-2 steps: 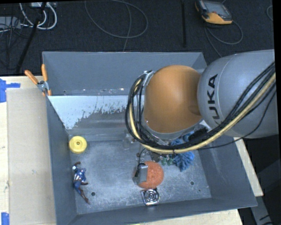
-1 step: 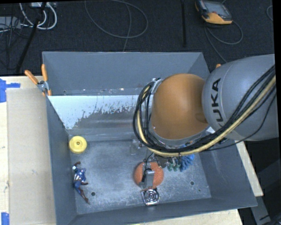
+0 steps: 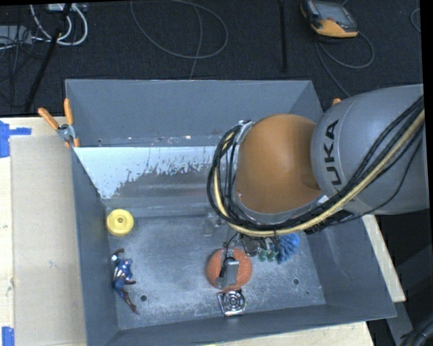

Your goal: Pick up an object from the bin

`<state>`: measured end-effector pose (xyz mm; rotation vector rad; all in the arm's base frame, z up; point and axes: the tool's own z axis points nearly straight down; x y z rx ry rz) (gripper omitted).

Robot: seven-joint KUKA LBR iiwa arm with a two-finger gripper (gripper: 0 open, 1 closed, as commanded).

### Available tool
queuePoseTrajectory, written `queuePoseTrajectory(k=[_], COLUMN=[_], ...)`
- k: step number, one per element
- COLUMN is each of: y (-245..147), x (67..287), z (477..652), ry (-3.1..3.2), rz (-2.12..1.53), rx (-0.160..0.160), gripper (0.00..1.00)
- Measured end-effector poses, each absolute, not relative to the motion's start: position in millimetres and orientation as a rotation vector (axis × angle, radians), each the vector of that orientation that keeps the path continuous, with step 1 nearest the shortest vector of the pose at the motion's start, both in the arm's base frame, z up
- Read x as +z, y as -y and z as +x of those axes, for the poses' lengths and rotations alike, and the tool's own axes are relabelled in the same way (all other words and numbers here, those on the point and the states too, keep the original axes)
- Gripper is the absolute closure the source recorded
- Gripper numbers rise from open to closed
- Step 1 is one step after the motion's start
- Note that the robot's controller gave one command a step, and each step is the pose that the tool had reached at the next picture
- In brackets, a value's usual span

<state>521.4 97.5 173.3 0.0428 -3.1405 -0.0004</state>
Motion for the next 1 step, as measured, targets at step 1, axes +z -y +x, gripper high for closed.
queuePoseTrajectory(k=[1], y=[-53.7], x=[143.0], z=[500.0], ry=[3.141], rz=[0.023], rx=[-0.001], gripper=[0.0])
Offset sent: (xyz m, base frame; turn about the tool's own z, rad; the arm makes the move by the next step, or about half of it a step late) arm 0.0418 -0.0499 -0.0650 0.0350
